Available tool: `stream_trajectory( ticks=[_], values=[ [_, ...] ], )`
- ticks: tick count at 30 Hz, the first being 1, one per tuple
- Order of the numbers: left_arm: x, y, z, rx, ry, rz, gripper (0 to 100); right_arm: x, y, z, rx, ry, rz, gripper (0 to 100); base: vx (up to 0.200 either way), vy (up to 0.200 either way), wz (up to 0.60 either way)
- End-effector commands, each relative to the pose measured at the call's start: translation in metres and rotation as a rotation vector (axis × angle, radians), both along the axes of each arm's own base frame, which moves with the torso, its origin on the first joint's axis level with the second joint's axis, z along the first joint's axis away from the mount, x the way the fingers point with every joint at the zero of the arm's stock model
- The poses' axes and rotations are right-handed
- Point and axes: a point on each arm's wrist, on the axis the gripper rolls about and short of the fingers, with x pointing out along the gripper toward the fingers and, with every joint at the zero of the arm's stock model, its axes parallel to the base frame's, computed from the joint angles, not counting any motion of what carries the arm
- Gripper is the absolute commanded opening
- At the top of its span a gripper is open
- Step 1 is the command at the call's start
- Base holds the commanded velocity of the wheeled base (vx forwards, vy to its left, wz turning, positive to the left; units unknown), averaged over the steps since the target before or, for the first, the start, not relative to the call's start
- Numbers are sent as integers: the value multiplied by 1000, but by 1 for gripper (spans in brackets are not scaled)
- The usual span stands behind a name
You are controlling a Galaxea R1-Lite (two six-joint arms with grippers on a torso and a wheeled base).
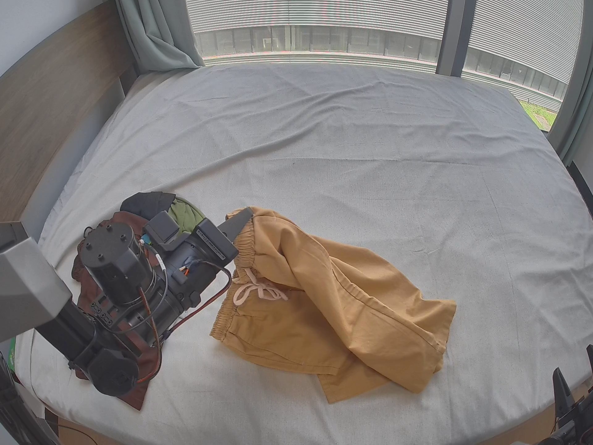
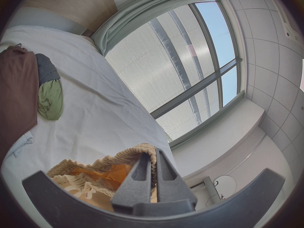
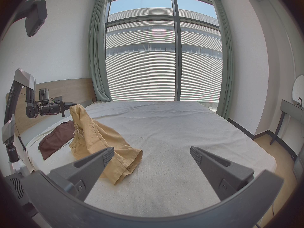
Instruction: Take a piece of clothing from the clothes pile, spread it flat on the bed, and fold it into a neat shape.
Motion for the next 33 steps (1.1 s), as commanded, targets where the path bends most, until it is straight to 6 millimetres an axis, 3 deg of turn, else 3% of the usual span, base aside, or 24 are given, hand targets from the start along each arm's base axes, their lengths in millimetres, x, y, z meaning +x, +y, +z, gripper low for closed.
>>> stream_trajectory(
  ticks=[1,3,7,17,33],
  values=[
    [2,3,-3,5,7,11,0,1,0,-5,-1,7,1,100,0,0,0],
    [9,16,-14,95,4,61,0,1,0,-5,-1,7,1,100,0,0,0],
    [9,24,-26,172,19,40,0,1,0,-5,-4,7,1,100,0,0,0],
    [19,42,-37,261,16,84,0,0,0,-5,-7,7,1,100,0,0,0],
    [15,48,-43,294,36,85,0,0,0,-5,-8,6,6,100,0,0,0]
  ],
)
